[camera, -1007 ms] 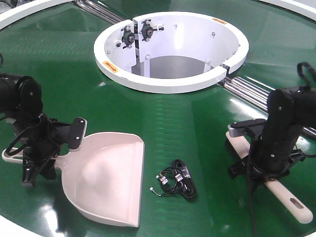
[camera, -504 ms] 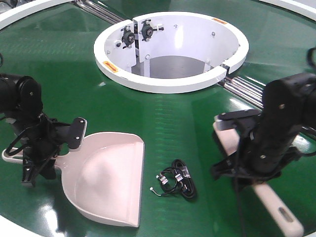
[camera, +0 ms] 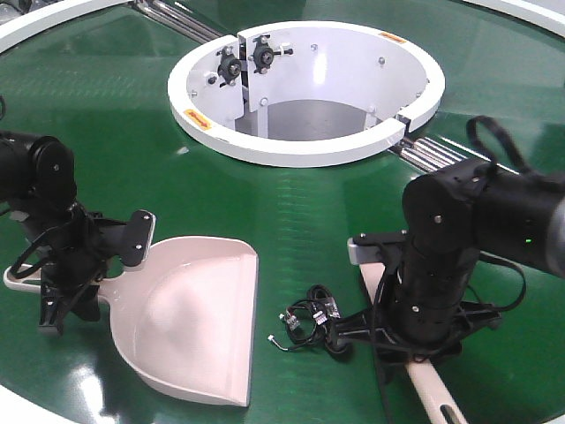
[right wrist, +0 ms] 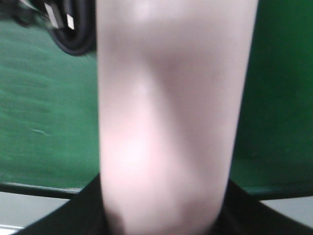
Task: Clean and inspect green conveyor with broom and dustpan
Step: 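Sweep the black cables into the dustpan with the right-held brush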
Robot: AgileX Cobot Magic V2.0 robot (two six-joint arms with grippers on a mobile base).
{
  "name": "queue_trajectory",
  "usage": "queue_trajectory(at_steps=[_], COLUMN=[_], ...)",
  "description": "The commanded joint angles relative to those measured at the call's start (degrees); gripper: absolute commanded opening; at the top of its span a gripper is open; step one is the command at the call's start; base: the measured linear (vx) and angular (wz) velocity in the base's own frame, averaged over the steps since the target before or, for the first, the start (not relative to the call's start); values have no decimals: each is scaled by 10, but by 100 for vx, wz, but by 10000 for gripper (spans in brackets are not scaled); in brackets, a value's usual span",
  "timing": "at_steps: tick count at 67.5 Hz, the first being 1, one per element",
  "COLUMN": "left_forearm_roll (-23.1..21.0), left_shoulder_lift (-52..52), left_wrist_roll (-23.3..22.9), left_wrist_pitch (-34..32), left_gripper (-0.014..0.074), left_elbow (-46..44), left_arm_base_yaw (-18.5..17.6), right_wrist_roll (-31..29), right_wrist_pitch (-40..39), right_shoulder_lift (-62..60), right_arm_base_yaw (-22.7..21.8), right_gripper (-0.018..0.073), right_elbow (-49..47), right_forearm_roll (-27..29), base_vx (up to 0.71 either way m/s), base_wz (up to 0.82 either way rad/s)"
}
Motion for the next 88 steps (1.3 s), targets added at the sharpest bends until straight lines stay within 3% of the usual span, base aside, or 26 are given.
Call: queue_trajectory(at_steps=[1,21,44,76,88], left_forearm_roll=[-10,-10,-10,-10,-10], left_shoulder_lift=[-23,-23,-23,-23,-23], left_wrist_roll=[-6,-6,-6,-6,-6], left_wrist_pitch=[-2,-2,-2,-2,-2], left_gripper=[-7,-7,-7,-6,-6], left_elbow=[-16,-16,-16,-16,-16], left_arm_base_yaw=[-3,-3,-3,-3,-3], right_wrist_roll=[3,7,-39,-79,-78], right_wrist_pitch=[15,7,-13,51,51], right_shoulder_lift=[-2,34,88,234,257], right_arm_base_yaw=[0,2,45,134,140], right_gripper=[-5,-5,-5,-5,-5], right_elbow=[-13,-15,-55,-304,-377], right_forearm_roll=[18,62,132,200,219], base_vx=[0,0,0,0,0], base_wz=[0,0,0,0,0])
